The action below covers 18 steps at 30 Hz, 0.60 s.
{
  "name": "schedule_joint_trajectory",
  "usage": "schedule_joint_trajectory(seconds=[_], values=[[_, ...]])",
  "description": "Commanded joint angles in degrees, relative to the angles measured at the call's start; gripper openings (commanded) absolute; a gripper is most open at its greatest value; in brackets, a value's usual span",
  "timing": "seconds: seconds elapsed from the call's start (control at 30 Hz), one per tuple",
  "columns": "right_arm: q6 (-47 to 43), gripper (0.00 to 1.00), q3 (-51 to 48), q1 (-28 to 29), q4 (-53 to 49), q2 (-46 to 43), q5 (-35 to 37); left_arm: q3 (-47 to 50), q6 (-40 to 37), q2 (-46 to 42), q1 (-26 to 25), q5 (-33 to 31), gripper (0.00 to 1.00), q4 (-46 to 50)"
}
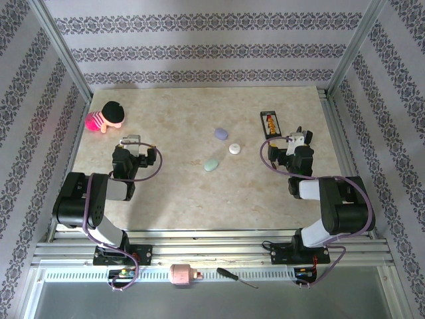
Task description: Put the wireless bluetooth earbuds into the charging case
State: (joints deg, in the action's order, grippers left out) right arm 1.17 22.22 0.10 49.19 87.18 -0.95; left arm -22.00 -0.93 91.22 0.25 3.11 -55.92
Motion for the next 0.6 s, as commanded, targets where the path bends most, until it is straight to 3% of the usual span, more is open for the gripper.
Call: schedule_joint_trajectory(seconds=[0.0, 0.57], values=[[0.7, 0.98, -0.1, -0.2, 2.6, -0.2, -0.9, -0.1, 1.3, -0.1, 0.6, -1.4, 0.99, 1.5], [-0.1, 0.98, -0.1, 0.7, 2.5, -0.1, 1.1, -0.6, 0.6, -0.2, 0.4, 0.3, 0.99, 2.6]])
